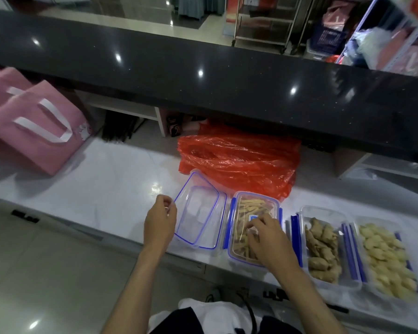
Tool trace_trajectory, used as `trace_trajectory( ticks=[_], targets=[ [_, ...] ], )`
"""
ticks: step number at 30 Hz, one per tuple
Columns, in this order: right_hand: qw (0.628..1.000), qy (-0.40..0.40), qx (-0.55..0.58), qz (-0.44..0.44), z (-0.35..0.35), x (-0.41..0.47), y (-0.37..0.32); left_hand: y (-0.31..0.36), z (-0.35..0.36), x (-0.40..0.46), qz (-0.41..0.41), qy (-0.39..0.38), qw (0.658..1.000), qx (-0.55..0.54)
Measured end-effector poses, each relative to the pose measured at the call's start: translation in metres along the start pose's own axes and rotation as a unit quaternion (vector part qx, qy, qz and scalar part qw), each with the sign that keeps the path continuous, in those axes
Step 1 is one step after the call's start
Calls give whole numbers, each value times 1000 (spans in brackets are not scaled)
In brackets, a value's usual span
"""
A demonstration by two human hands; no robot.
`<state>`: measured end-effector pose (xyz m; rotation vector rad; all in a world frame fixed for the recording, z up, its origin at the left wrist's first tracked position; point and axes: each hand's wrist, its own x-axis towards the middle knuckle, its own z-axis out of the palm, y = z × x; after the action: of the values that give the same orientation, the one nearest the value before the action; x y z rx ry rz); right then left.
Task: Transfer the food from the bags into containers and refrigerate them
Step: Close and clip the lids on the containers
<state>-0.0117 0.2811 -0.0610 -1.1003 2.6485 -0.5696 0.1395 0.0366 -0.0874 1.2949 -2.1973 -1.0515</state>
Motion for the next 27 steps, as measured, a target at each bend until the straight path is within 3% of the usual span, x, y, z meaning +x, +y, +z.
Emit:
trace_trajectory(
  ticks=[3, 5, 7, 10, 13, 17, 21, 23, 25, 27],
  targets=[
    [986, -40, 161, 30, -7, 4, -14, 27, -9, -3, 77, 6, 996, -41],
    [955, -87, 271, 78, -14, 7, -29, 47, -10, -10, 146, 13, 989, -32],
    [886, -138, 423, 131, -19, 9, -46, 65, -8, -20, 238, 15, 971, -5],
    [742, -154, 622, 198, -27, 11, -63, 86, 3, -37, 387, -14, 922, 23],
    [675, -93, 690, 246, -37, 9, -63, 96, 12, -46, 481, -97, 871, 23],
    [654, -24, 701, 283, -45, -3, -35, 106, 22, -51, 479, -231, 847, 2],
    [671, 61, 684, 279, -57, -20, -3, 120, 57, -57, 430, -184, 884, -6],
    [697, 112, 649, 283, -64, -29, 16, 126, 82, -58, 369, -187, 910, 2],
    [722, 144, 609, 295, -68, -41, 39, 134, 102, -61, 263, -268, 926, -36],
    [727, 174, 589, 308, -71, -53, 63, 145, 120, -68, 161, -351, 917, -97]
  ],
)
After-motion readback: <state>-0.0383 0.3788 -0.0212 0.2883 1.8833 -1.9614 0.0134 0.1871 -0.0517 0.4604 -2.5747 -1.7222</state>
